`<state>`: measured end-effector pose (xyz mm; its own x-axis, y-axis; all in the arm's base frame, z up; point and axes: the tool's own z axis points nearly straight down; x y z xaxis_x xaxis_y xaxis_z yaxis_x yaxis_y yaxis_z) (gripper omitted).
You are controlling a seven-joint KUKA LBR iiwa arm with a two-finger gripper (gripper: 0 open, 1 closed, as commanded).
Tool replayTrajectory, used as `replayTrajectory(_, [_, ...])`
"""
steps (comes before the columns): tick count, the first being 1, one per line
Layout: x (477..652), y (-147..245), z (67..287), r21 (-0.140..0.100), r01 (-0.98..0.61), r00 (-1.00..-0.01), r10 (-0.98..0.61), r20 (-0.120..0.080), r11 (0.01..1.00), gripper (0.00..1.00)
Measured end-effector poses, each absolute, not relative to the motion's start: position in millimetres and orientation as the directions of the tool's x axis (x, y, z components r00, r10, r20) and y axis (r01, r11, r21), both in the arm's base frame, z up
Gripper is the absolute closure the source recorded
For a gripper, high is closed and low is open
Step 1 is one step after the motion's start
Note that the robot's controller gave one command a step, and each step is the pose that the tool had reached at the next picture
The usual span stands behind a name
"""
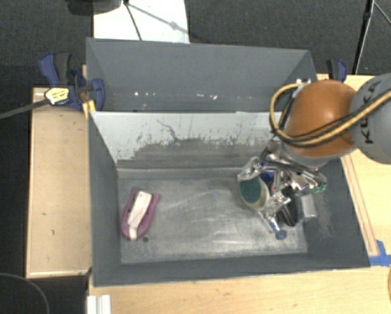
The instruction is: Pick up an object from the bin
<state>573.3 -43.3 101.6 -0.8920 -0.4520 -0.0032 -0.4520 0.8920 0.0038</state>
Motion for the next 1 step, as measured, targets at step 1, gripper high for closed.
replayTrajectory(1, [586.6, -40.8, 100.9, 0.004, -0.819, -0.574, -0.819, -0.003, 0.574, 0.0])
